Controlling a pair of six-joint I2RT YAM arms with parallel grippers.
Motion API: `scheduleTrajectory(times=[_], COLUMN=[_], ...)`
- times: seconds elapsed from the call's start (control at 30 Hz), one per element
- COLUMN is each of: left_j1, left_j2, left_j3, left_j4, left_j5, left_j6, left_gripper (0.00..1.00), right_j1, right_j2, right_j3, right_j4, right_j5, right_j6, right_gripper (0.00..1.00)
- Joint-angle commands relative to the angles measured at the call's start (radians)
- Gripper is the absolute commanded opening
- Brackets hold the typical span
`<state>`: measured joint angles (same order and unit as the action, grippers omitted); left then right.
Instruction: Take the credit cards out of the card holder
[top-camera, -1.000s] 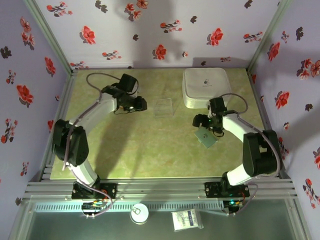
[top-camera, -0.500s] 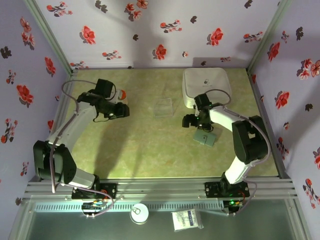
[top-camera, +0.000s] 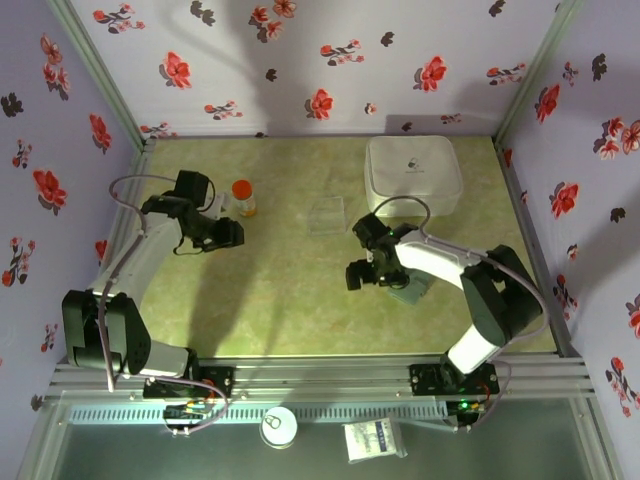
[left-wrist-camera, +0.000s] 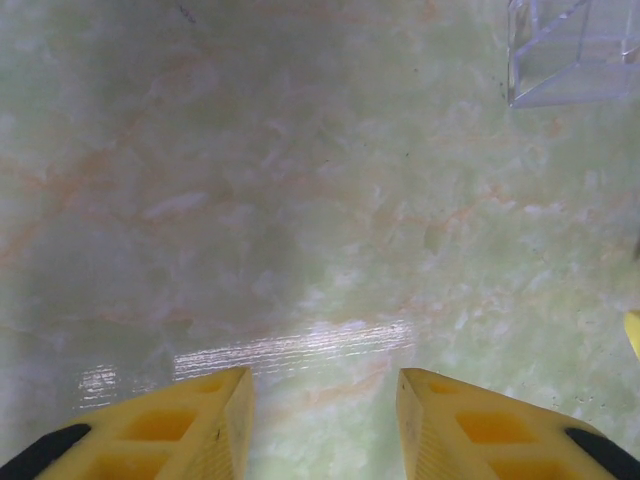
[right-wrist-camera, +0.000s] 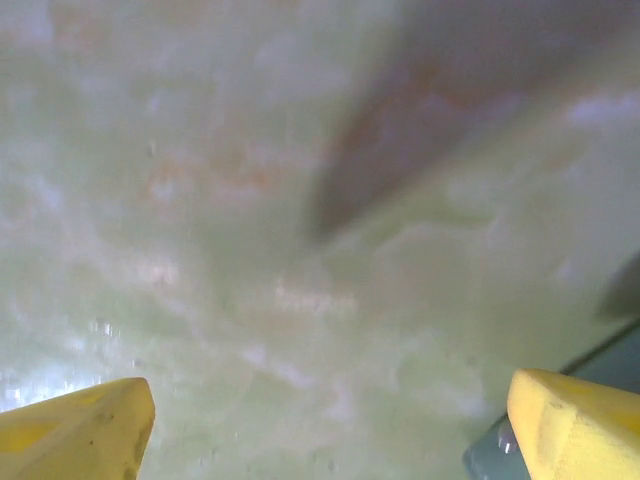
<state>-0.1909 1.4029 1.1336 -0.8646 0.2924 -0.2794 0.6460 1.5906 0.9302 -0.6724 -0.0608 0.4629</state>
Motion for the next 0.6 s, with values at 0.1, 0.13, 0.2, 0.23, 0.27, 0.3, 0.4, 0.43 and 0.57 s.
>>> scheduleTrajectory(times=[0.1,0.13,0.2,0.23,0.27,0.3,0.4,0.43,0.57], left_j1=[0.023,0.026,0.029,0.030,0.031,0.030,0.032,0.034,0.039], left_j2=[-0.027,-0.026,-0.025,-0.024,-0.022,-0.020,-0.016,-0.015,-0.012], left_j3=[-0.007,-0.008,-0.010,-0.012,-0.013,-0.015,-0.015,-0.015,-0.017], left_j4=[-0.001,0.001,0.002,0.002,0.002,0.002,0.001,0.001,-0.002], left_j5=[0.011,0.010,0.010,0.011,0.009,0.007,0.006,0.003,0.000], left_j6=[0.038,0.039,0.043,0.045,0.049,0.053,0.060,0.064,0.069], left_gripper=[0.43,0.43,0.43,0.43,0.44,0.44,0.45,0.45,0.46], right_j1=[0.018,0.018,0.012,0.004,-0.011,-0.032,-0.106,-0.129,-0.214], right_j2=[-0.157,-0.176,-0.221,-0.233,-0.242,-0.250,-0.265,-0.268,-0.276], right_j3=[-0.078,-0.081,-0.077,-0.074,-0.069,-0.067,-0.077,-0.085,-0.126], right_j4=[-0.133,-0.140,-0.171,-0.184,-0.199,-0.211,-0.208,-0.200,-0.152], right_j5=[0.069,0.083,0.138,0.159,0.180,0.199,0.211,0.208,0.196], right_j6=[0.118,0.123,0.143,0.146,0.151,0.159,0.194,0.207,0.272], right_gripper=[0.93,0.93,0.95,0.96,0.97,0.98,0.99,0.99,0.99])
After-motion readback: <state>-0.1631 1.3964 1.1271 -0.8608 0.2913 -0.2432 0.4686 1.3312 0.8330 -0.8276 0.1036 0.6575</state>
